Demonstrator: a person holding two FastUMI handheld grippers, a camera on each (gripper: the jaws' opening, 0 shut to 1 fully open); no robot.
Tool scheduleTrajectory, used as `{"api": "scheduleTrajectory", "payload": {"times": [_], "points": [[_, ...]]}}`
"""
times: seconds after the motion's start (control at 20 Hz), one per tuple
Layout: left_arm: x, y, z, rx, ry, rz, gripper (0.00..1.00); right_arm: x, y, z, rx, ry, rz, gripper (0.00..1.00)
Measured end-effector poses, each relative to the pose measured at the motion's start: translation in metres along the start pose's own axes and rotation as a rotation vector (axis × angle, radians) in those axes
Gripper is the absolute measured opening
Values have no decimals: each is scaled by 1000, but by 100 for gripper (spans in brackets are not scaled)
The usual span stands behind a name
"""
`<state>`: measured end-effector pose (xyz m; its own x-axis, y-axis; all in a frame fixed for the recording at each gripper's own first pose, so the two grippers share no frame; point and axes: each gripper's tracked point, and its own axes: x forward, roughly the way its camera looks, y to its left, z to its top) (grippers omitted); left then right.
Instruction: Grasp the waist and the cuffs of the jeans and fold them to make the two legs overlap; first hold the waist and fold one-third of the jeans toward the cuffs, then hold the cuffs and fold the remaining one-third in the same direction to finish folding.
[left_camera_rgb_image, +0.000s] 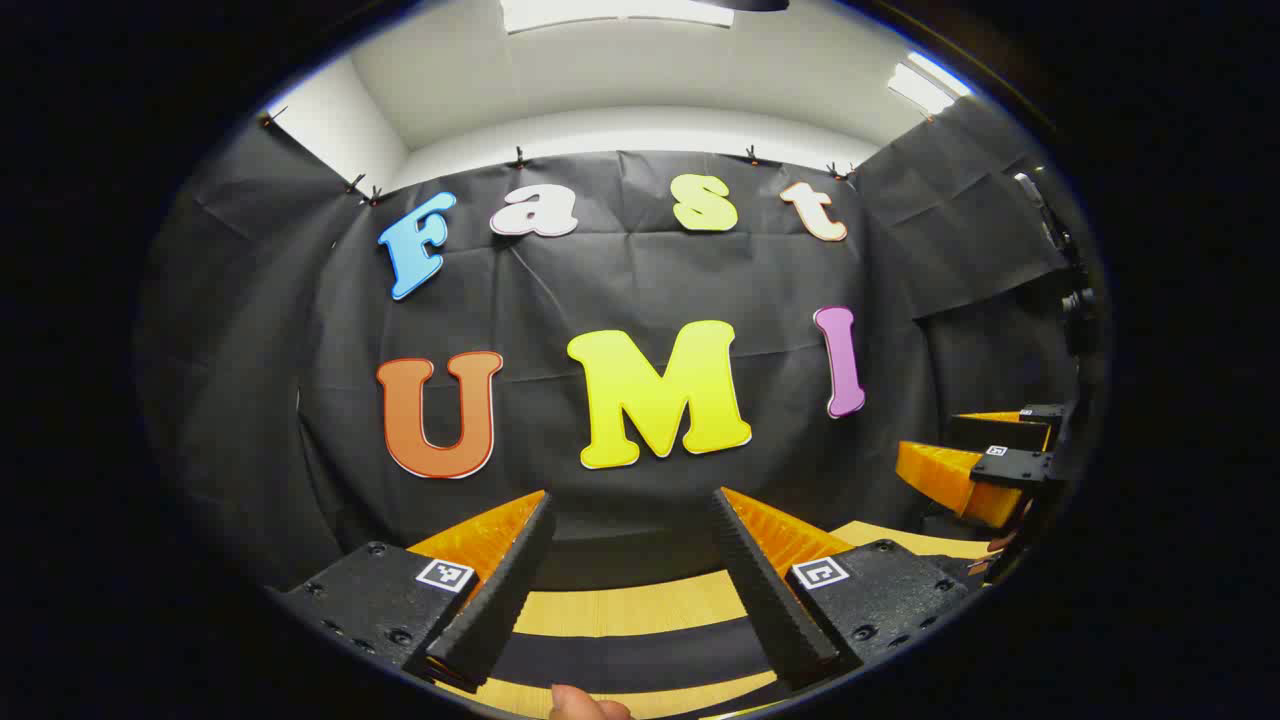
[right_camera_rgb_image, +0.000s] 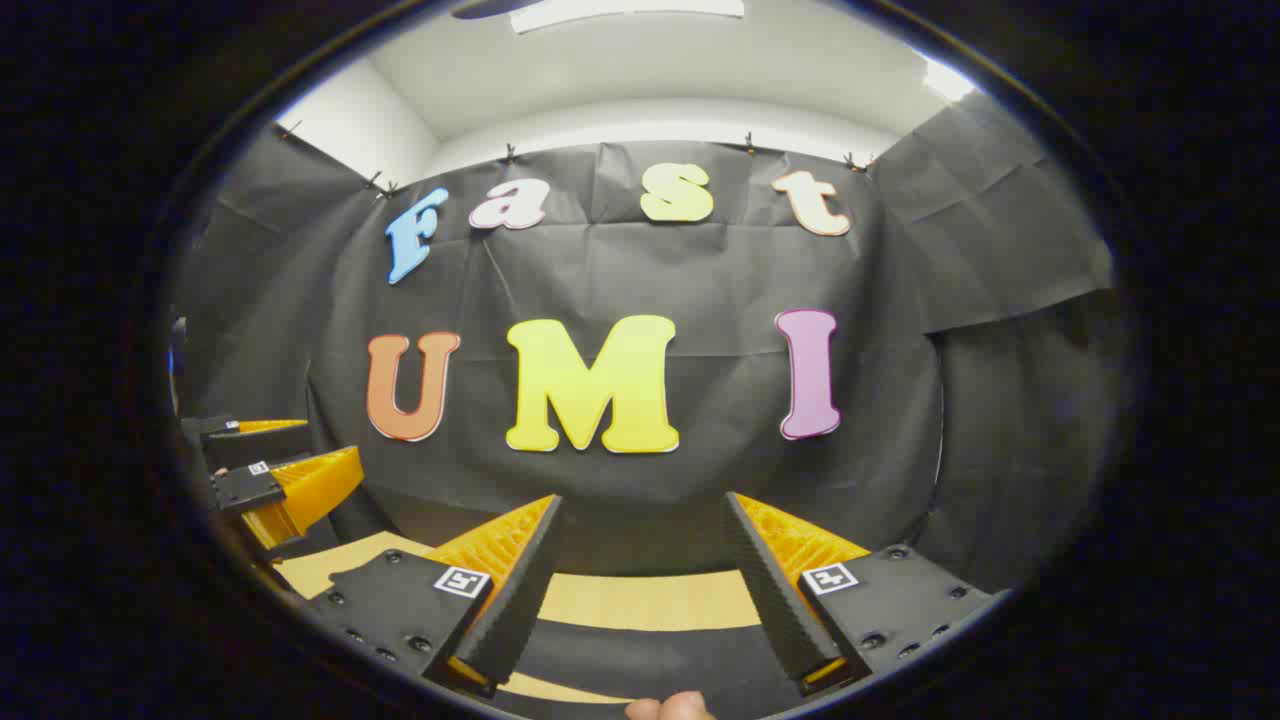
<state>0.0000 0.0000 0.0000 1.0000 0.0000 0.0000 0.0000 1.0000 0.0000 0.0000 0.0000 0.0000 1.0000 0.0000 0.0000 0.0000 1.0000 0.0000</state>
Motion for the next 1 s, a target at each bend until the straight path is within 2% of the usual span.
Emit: {"api": "scheduleTrajectory", "payload": {"times": [0.05, 0.45, 0.5, 0.6, 0.7, 0.75, 0.8, 0.85, 0.9, 1.0], "points": [[-1, 1, 0, -4, 2, 6, 99, 0, 2, 1, -5, 2, 9, 93], [-12, 3, 1, -19, 17, 31, 99, 11, 5, 8, 3, 11, 26, 93], [-14, 3, 3, -18, 14, 33, 99, 9, 4, 8, 1, 8, 29, 97], [-17, 6, 6, -10, 8, 42, 99, 7, 7, 9, -7, 5, 40, 93], [-20, 8, 7, -5, 11, 51, 99, 4, 10, 10, -12, 2, 53, 97], [-23, 11, 9, -2, 10, 60, 99, 3, 12, 10, -11, 2, 59, 93], [-26, 13, 9, -2, 12, 73, 99, 1, 13, 9, -11, 3, 62, 97], [-32, 16, 6, -9, 23, 83, 99, 0, 15, 8, -9, 5, 69, 93], [-36, 20, 0, -23, 41, 93, 99, -1, 17, 7, -8, 5, 76, 97], [-47, 38, -16, -75, 89, 134, 99, -2, 19, 4, -3, 8, 82, 97]]}}
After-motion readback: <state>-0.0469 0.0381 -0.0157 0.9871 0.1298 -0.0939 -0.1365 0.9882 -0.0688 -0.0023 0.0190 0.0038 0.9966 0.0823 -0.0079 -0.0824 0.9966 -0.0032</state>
